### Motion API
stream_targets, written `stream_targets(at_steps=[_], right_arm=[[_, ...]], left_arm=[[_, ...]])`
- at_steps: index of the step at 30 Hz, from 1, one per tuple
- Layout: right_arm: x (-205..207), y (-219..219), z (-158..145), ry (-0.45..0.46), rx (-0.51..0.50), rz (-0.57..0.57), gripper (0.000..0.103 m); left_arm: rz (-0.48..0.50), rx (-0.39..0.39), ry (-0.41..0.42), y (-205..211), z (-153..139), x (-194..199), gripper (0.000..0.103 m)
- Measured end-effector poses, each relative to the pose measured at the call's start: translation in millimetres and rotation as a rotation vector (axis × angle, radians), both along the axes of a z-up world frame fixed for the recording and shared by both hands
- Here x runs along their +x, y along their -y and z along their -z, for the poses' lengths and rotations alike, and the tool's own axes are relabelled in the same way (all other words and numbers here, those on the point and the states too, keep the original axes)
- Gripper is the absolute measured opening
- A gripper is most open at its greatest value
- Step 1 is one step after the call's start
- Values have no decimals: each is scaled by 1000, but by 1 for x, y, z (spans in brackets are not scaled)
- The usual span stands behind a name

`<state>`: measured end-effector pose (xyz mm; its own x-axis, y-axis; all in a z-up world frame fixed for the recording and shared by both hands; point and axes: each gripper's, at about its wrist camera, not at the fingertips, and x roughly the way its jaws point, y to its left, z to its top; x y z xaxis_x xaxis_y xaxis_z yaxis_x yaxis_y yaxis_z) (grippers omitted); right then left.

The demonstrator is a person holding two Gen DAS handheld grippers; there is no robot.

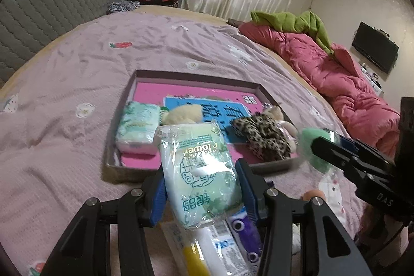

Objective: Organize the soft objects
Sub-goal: 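Lift the wipes pack toward the box with left tool while right tool carries the green sponge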

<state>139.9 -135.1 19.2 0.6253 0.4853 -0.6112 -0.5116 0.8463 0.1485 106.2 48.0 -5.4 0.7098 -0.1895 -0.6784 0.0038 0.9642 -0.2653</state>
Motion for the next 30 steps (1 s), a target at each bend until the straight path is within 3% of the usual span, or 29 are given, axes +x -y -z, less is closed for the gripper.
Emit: stream_targets(at_steps=[16, 30], right_arm=[[14, 1, -5, 34, 7, 36, 46], [28, 8, -14, 77, -1, 80, 46]], left_arm=[[-64, 1, 40, -29, -2, 25, 50], [21, -29, 78, 3, -6, 35, 50]])
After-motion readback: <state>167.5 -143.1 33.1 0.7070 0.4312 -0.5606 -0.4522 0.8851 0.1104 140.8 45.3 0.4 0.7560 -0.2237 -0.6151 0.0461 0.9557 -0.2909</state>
